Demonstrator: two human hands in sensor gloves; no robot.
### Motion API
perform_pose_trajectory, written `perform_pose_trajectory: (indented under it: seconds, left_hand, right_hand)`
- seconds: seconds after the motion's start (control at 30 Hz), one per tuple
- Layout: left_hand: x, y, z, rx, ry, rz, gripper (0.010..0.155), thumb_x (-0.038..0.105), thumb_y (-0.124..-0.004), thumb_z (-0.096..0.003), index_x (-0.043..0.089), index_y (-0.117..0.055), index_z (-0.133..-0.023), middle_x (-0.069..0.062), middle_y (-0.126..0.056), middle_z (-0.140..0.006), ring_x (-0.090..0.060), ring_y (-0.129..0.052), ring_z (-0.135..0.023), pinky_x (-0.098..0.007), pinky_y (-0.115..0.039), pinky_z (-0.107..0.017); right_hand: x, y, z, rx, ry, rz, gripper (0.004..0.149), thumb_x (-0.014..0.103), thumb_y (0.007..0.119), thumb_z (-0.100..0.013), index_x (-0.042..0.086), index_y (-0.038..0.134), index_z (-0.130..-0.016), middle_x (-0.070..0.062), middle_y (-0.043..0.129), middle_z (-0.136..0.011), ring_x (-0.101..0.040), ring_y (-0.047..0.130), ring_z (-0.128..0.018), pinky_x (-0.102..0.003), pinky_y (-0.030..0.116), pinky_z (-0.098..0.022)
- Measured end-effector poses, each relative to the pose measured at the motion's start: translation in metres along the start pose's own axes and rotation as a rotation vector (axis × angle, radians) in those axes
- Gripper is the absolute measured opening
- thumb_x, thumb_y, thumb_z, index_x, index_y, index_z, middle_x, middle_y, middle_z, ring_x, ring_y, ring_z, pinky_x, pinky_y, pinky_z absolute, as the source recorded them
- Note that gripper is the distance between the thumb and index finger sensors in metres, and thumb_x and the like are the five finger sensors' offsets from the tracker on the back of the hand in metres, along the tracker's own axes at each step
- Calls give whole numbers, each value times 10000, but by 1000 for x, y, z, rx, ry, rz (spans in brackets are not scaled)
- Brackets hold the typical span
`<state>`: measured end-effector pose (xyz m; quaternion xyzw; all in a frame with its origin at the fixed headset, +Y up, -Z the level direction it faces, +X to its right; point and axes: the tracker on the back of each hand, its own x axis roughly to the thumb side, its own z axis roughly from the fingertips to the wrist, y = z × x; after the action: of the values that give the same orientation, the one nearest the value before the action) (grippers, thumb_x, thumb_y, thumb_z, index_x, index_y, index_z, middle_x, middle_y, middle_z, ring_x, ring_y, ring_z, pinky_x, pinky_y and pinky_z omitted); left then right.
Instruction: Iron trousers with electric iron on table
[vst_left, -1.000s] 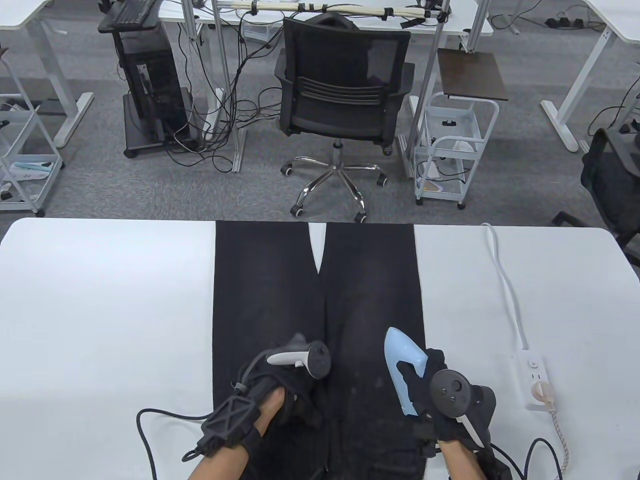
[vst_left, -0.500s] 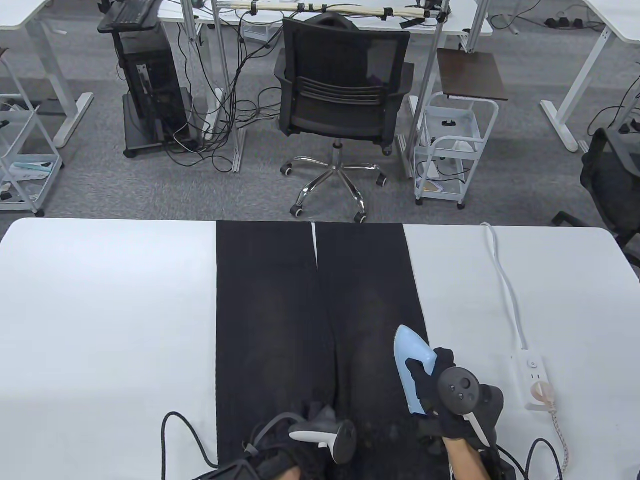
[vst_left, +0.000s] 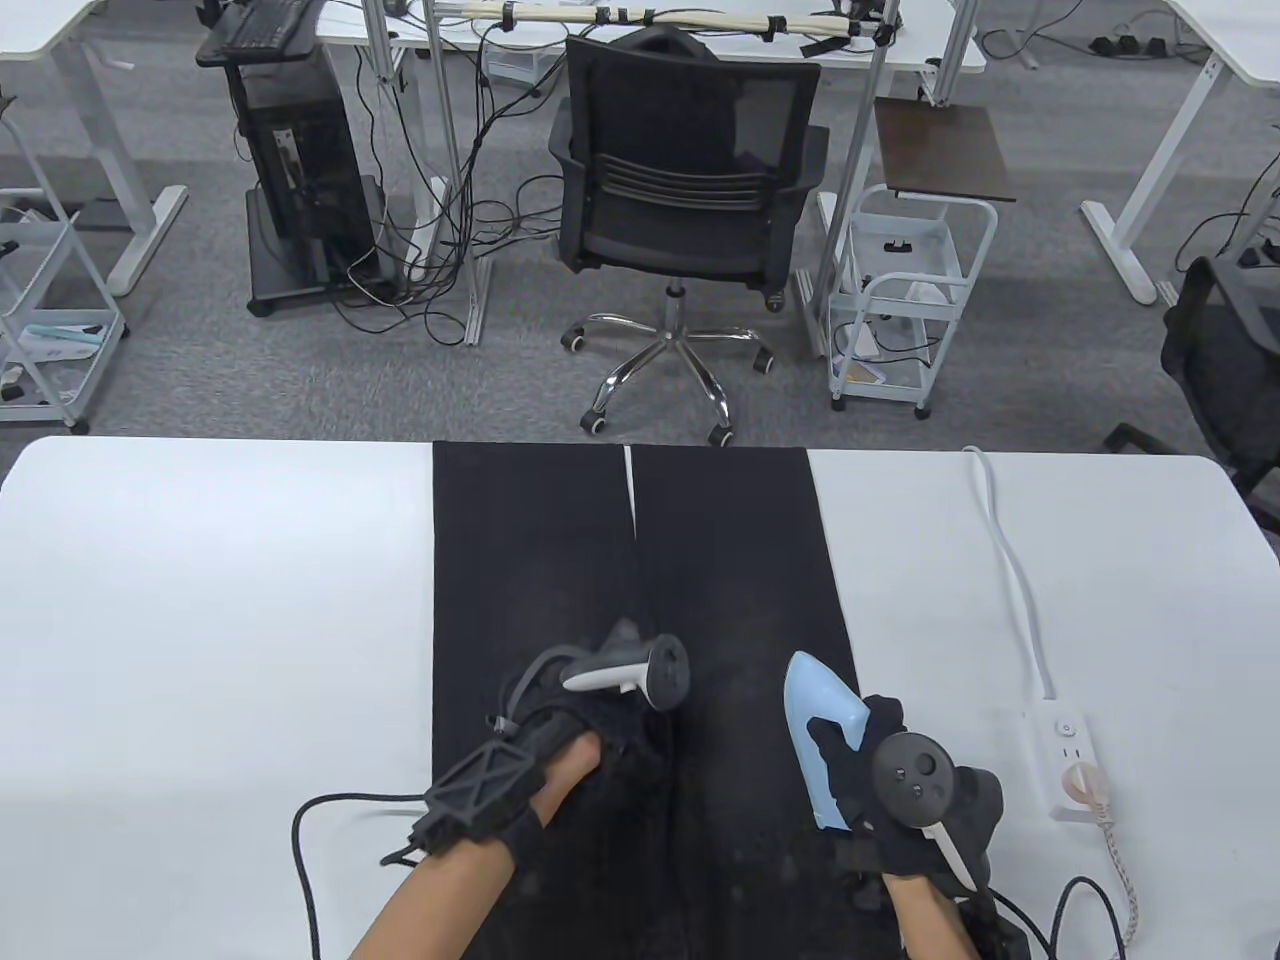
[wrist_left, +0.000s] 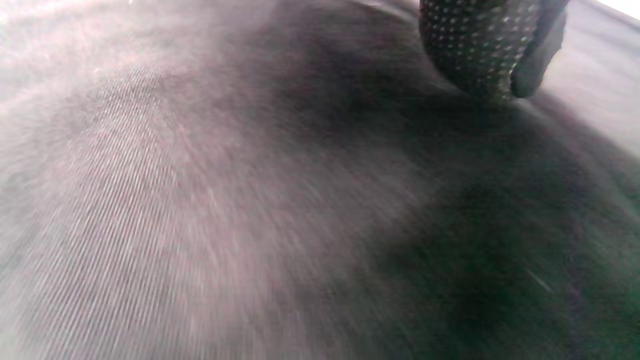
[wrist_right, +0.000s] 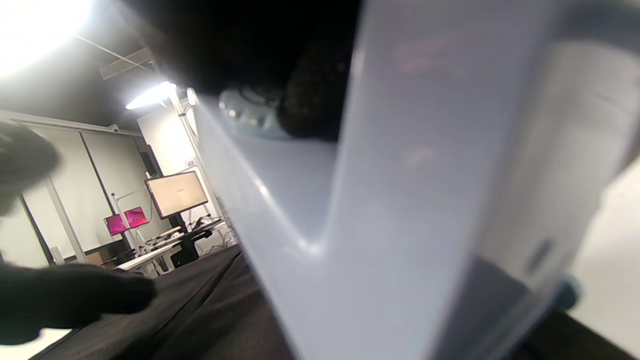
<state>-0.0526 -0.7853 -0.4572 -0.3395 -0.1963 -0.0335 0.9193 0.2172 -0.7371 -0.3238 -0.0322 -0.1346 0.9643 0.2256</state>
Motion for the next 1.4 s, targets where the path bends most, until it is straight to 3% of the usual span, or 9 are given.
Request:
perform_pose_trajectory:
  seconds: [0.13,0.2,0.43,0.67,0.8,0.93,1.13,1.27,1.4]
  left_hand:
    - [-15,-4,-35,-121,-9,27,1146,621,-822,-409,293,33,-1096,-251,187,-1088,-712,11,-950,-841,-231,-647]
    - [-17,-7,-36,-101,-41,67,1159,623,-818,-390,310,62,-1077,-250,210,-1071,-710,80,-910,-859,-206,-621]
    - [1,-26,-16,-144,-43,23,1156,626,-774,-412,283,114,-1068,-282,251,-1056,-732,113,-907,-897,-206,-605]
    - [34,-62,22,-161,-58,-33,1174,636,-744,-412,232,143,-1065,-332,243,-1049,-778,77,-898,-903,-231,-608]
    - [55,-86,47,-182,-68,-78,1184,642,-725,-415,206,171,-1056,-362,261,-1030,-801,77,-883,-902,-229,-609]
    - [71,-107,71,-170,-91,-131,1181,646,-701,-417,165,164,-1062,-408,233,-1028,-834,39,-874,-899,-250,-610]
    - [65,-118,78,-125,-130,-43,1178,658,-699,-426,176,171,-1058,-366,260,-1028,-800,116,-856,-888,-188,-596]
    - [65,-117,78,-111,-134,-55,1191,668,-697,-427,151,176,-1052,-366,248,-1036,-798,106,-862,-886,-192,-599]
    - [66,-117,78,-111,-137,-58,1188,665,-702,-430,151,162,-1063,-371,243,-1038,-805,100,-861,-887,-193,-600]
  right_hand:
    - [-1,-1,-1,0,7,-4,518,480,768,-512,62,685,-807,69,915,-472,-103,1002,-315,-400,916,-291]
    - [-1,0,-1,2,6,-1,517,479,768,-513,62,685,-807,69,915,-472,-103,1002,-314,-401,916,-291]
    - [3,2,0,24,-10,10,518,480,768,-514,61,685,-808,69,915,-473,-103,1002,-316,-401,916,-292]
    - [17,0,12,89,-100,28,518,477,771,-515,58,686,-809,66,915,-473,-106,1000,-314,-404,913,-291]
    - [25,2,13,229,-161,68,520,473,772,-520,55,683,-815,61,914,-479,-111,996,-317,-408,910,-295]
    - [42,2,14,433,-241,267,521,474,772,-524,57,678,-823,57,912,-487,-115,992,-327,-411,905,-307]
    - [42,21,32,665,-321,412,525,478,766,-525,65,670,-835,57,910,-503,-119,994,-348,-415,903,-325]
    - [39,39,33,643,-319,472,535,483,771,-513,66,678,-835,63,910,-492,-115,993,-334,-413,903,-314]
    - [50,51,13,637,-333,509,539,485,757,-507,72,670,-843,71,903,-501,-118,994,-350,-419,901,-326]
